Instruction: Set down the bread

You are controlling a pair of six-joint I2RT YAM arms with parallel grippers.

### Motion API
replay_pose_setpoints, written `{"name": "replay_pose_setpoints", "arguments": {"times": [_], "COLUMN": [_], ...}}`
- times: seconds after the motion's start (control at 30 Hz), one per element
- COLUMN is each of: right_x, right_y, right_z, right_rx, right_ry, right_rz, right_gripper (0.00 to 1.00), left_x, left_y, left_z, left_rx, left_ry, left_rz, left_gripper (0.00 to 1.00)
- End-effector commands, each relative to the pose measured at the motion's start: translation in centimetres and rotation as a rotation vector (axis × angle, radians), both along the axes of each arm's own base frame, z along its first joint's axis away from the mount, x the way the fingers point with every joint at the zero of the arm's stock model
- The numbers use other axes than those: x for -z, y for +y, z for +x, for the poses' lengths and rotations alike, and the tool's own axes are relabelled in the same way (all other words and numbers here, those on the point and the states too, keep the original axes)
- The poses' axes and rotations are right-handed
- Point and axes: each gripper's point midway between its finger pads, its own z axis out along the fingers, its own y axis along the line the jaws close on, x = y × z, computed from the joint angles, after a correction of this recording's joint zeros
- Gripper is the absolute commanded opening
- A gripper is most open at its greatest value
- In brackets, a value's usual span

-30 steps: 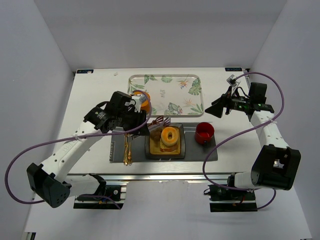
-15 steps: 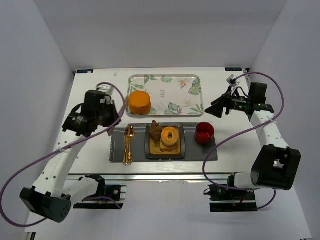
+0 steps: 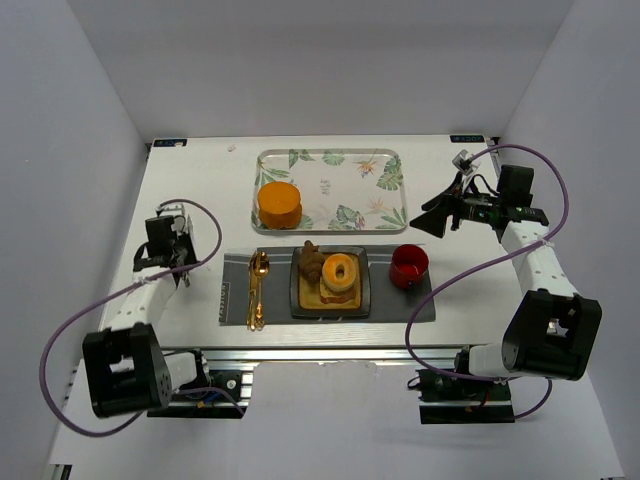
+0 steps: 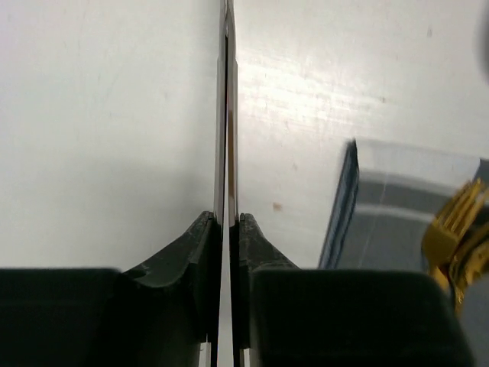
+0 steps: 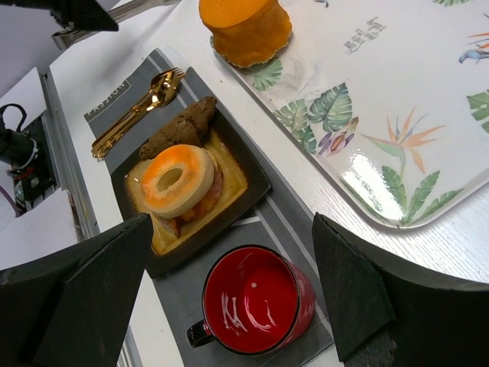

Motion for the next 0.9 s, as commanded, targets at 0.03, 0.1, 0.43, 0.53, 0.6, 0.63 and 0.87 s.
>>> {"name": "replay_pose_setpoints", "arguments": {"times": [0.03,0.1,0.43,0.53,0.6,0.63,0.87], "right_x": [-2.2,-2.0,1.1,2.2,2.8,2.3,-0.2], "right_y": [0.1,0.0,0.8,0.6,0.0,-0.3,-0.1], "right_z": [0.1,0.0,0.2,1.8,2.8,3.6,7.2], "right_rx": [-0.028,-0.031,-0.05,0.037,0.098,0.136,0.279], "right_ry": [-0.093,-0.098,-0.011,0.027,0.069,0.063,0.063], "right_rz": [-0.01,-0.025,-0.162,-0.244,-0.28,-0.28,-0.259], "right_gripper": [0.89,0.89,0.89,0.89,0.89,0.89,0.9], "left_x": [1.8,3.0,2.8,0.2,-3.5,-4.7,-15.8], "left_y": [0.4,0.5,1.4,2.0,2.2,2.1,-2.8], "left_z": [2.7,2.5,2.5,3.3,4.2,4.3,4.2], "left_rx": [0.066,0.059,0.0,-0.037,-0.044,-0.051,0.109], "left_ry": [-0.04,-0.005,0.01,-0.069,-0.167,-0.192,-0.449], "left_rz": [-0.043,-0.048,-0.048,-0.035,-0.026,-0.033,-0.214], "left_gripper": [0.3,0.42,0.8,0.98,0.98,0.98,0.98]}}
